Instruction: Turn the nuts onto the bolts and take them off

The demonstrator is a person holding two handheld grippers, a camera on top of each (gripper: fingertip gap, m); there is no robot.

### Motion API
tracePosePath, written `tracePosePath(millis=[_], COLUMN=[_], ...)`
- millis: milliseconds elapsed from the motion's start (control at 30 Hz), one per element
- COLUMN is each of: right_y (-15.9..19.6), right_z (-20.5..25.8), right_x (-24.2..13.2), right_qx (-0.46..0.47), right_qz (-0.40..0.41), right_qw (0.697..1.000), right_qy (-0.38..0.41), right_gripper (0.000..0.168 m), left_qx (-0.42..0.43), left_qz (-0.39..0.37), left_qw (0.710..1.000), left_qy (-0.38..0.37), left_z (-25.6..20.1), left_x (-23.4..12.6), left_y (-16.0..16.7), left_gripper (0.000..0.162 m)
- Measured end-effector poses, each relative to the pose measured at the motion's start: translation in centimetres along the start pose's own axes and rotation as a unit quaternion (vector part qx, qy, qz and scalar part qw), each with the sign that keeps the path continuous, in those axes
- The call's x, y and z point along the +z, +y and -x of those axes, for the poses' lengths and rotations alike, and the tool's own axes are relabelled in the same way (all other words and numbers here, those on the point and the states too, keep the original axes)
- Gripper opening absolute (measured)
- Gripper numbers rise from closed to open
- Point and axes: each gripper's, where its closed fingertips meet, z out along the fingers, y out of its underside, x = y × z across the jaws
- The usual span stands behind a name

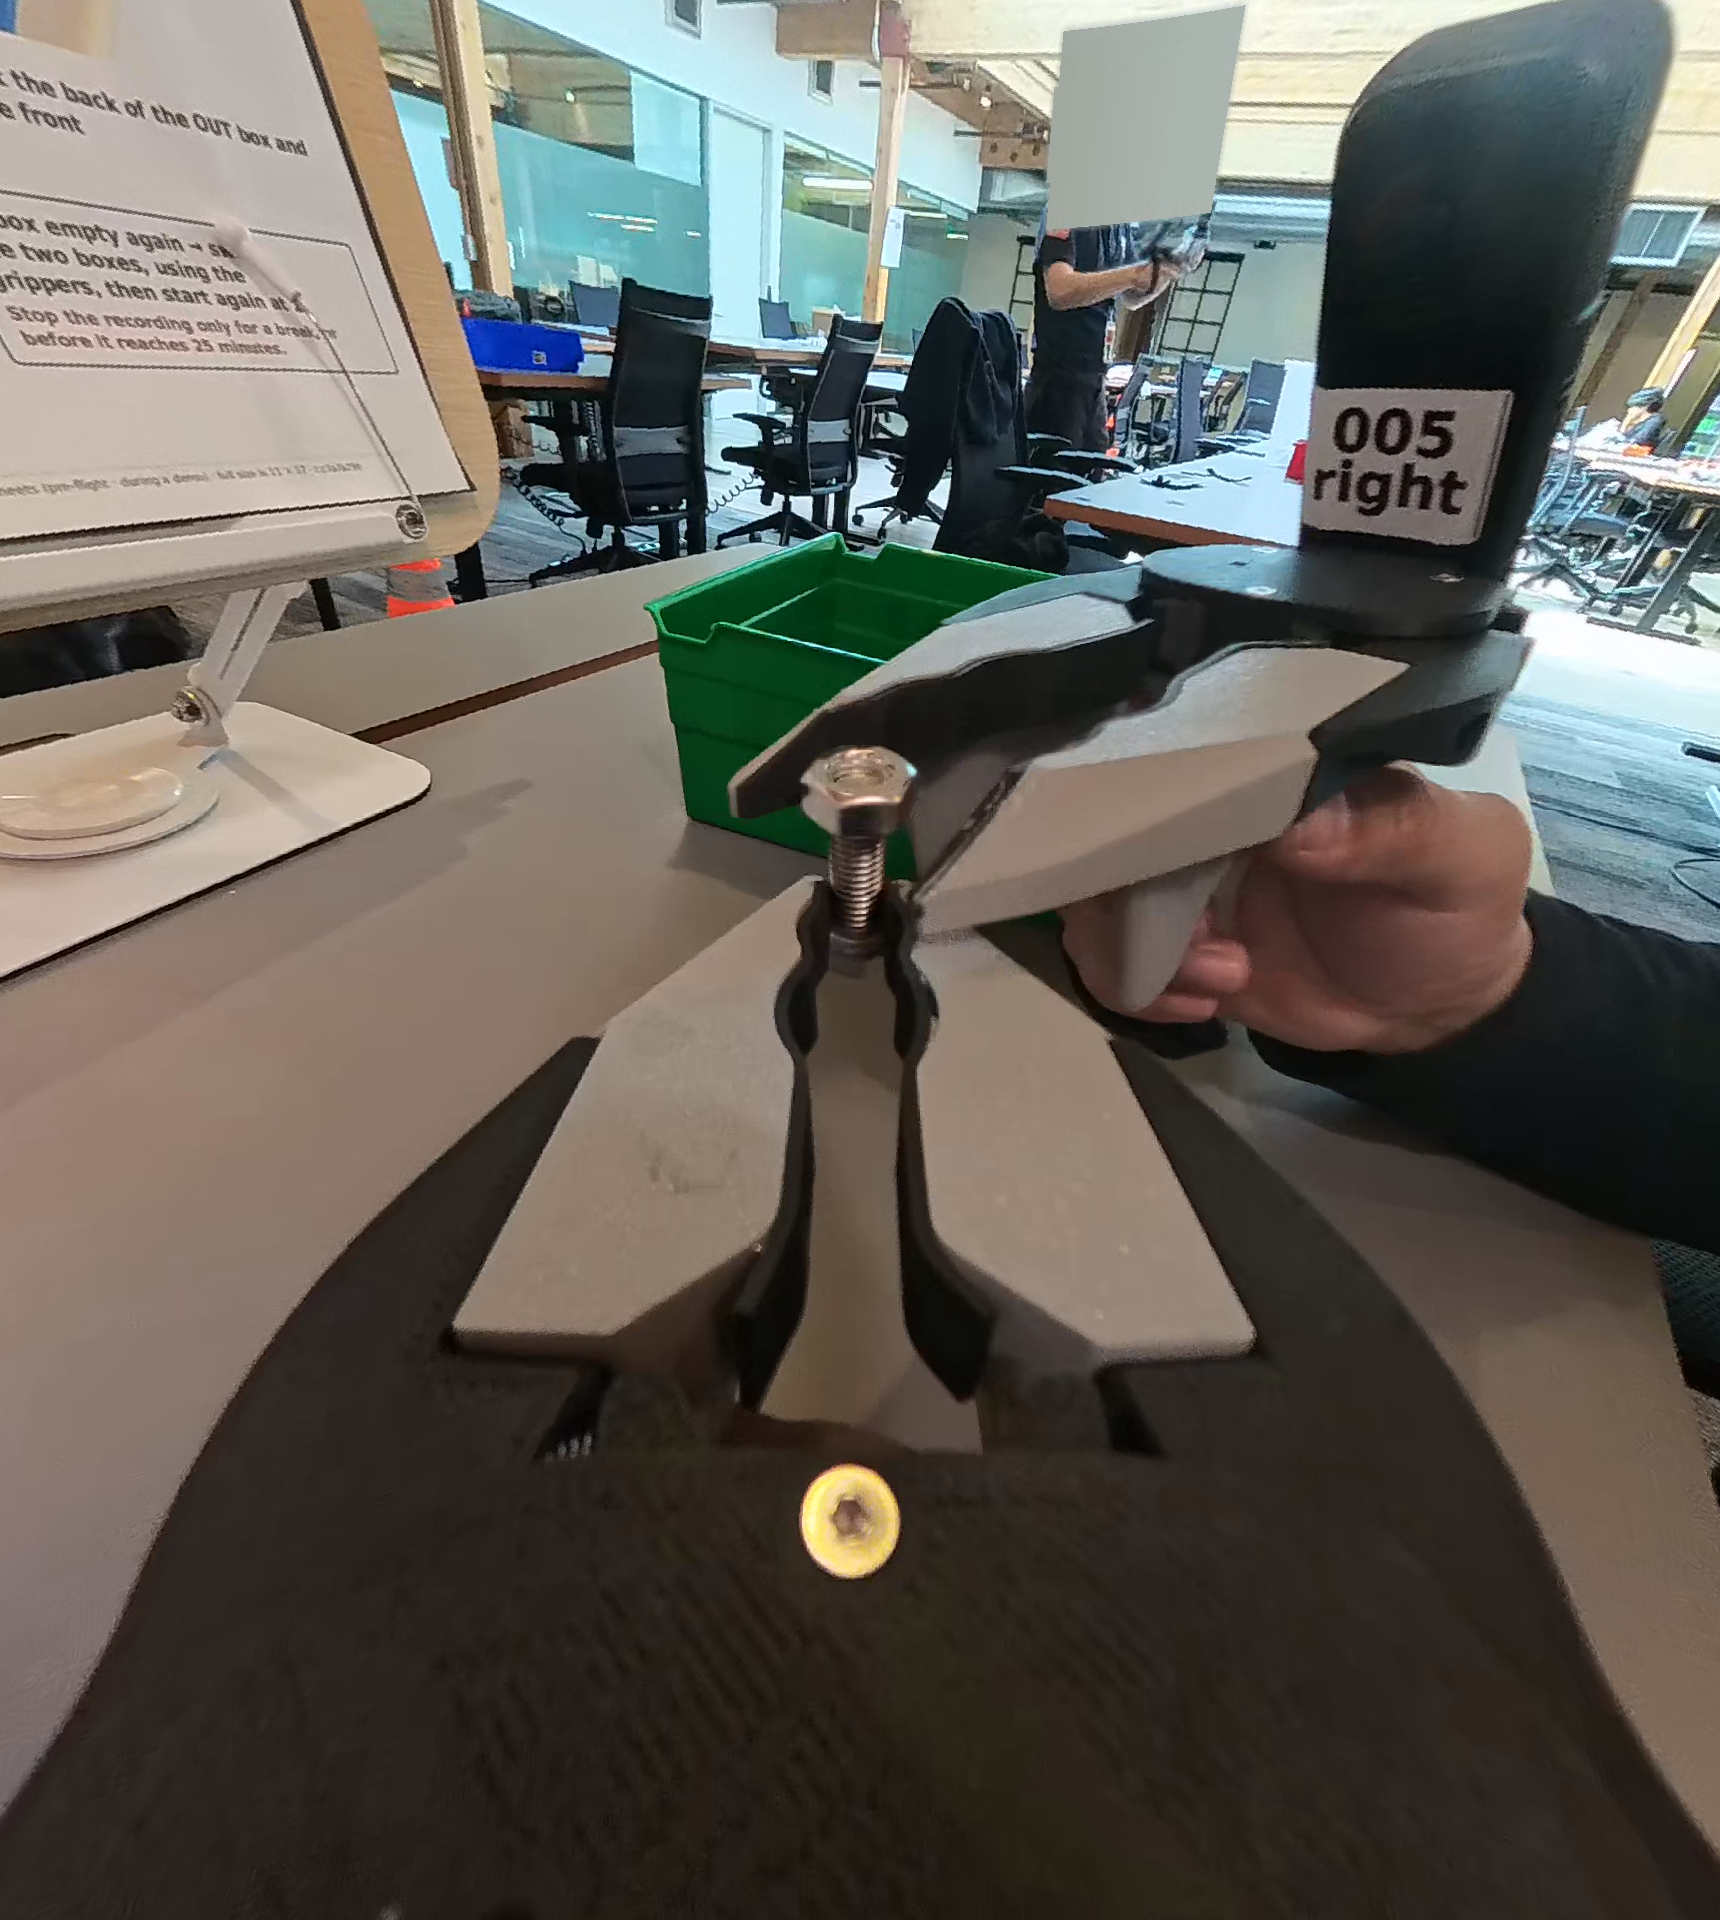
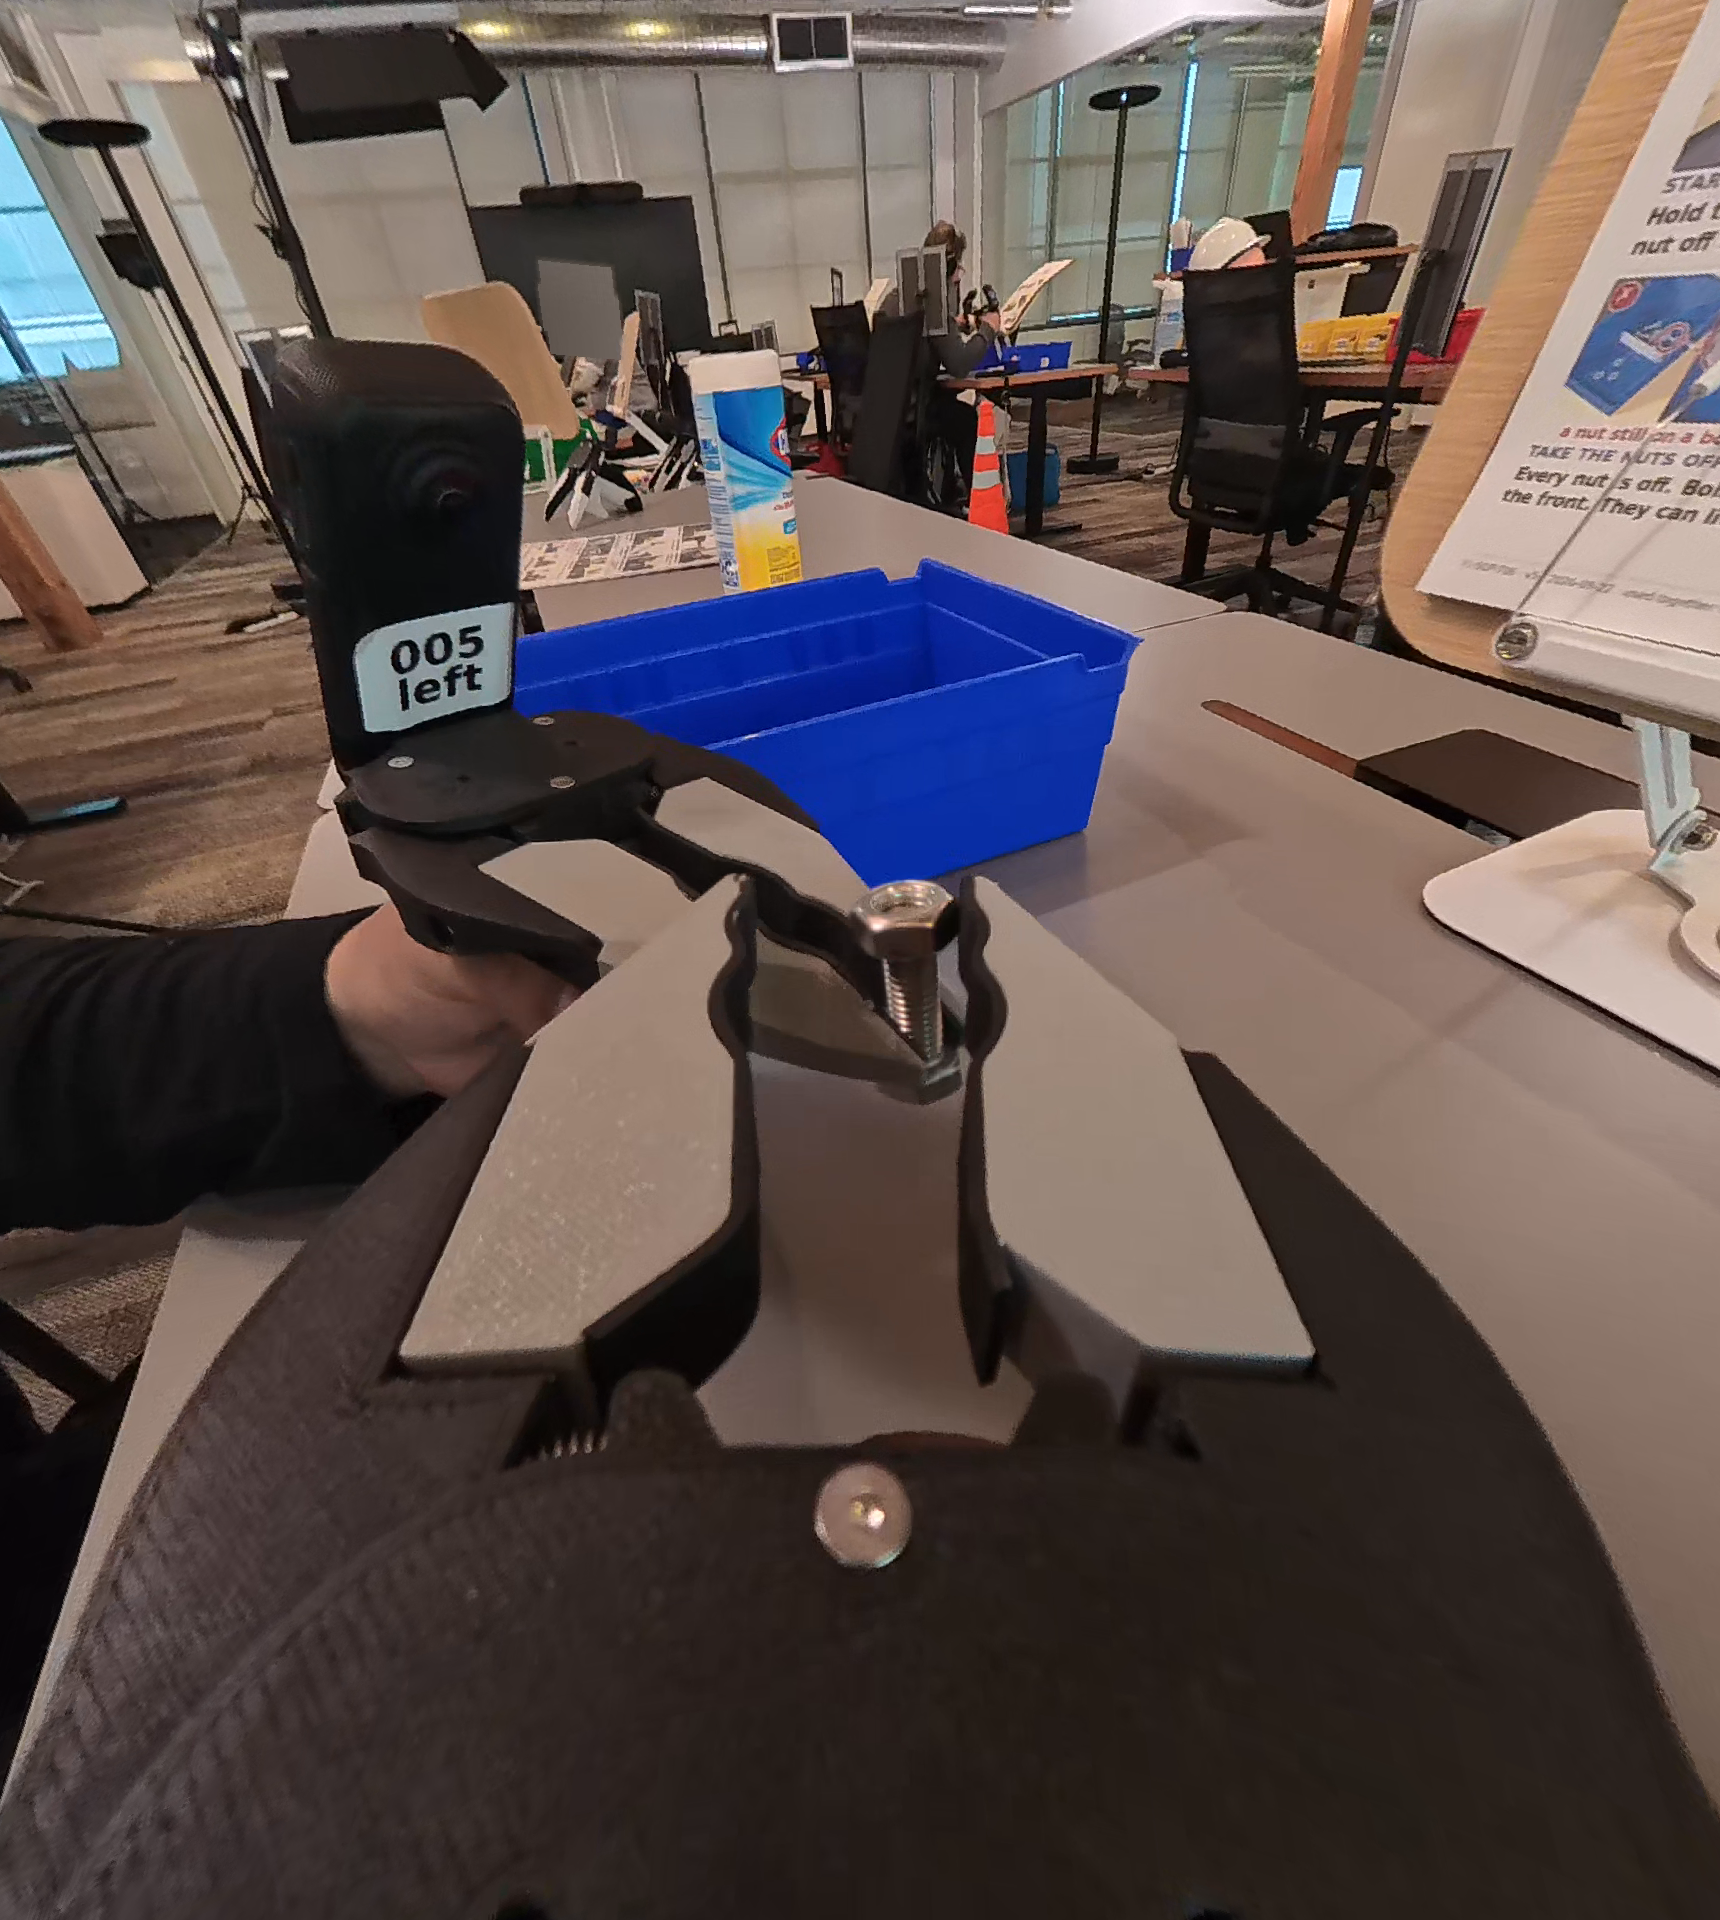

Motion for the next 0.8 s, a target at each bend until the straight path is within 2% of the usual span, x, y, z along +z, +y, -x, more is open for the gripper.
tracePosePath(millis=[300,467,667,800], right_y=[0.3,-0.5,-0.5,-0.1], right_z=[0.2,-0.6,-0.6,-0.2], right_x=[0.4,-0.5,-0.6,-0.1], right_qx=[0.01,0.008,0.011,0.005], right_qz=[0.005,-0.014,-0.013,-0.005], right_qw=[1.0,1.0,1.0,1.0], right_qy=[-0.007,0.01,0.005,0.004], right_gripper=[0.038,0.031,0.029,0.033], left_qx=[0.008,-0.001,-0.004,-0.002], left_qz=[0.005,-0.005,-0.008,-0.004], left_qw=[1.0,1.0,1.0,1.0], left_qy=[0.009,-0.012,-0.023,-0.016], left_z=[-0.7,0.4,1.0,0.6], left_x=[0.3,-0.1,-0.3,-0.1], left_y=[0.2,-0.2,-0.3,-0.1], left_gripper=[0.007,0.007,0.007,0.007])
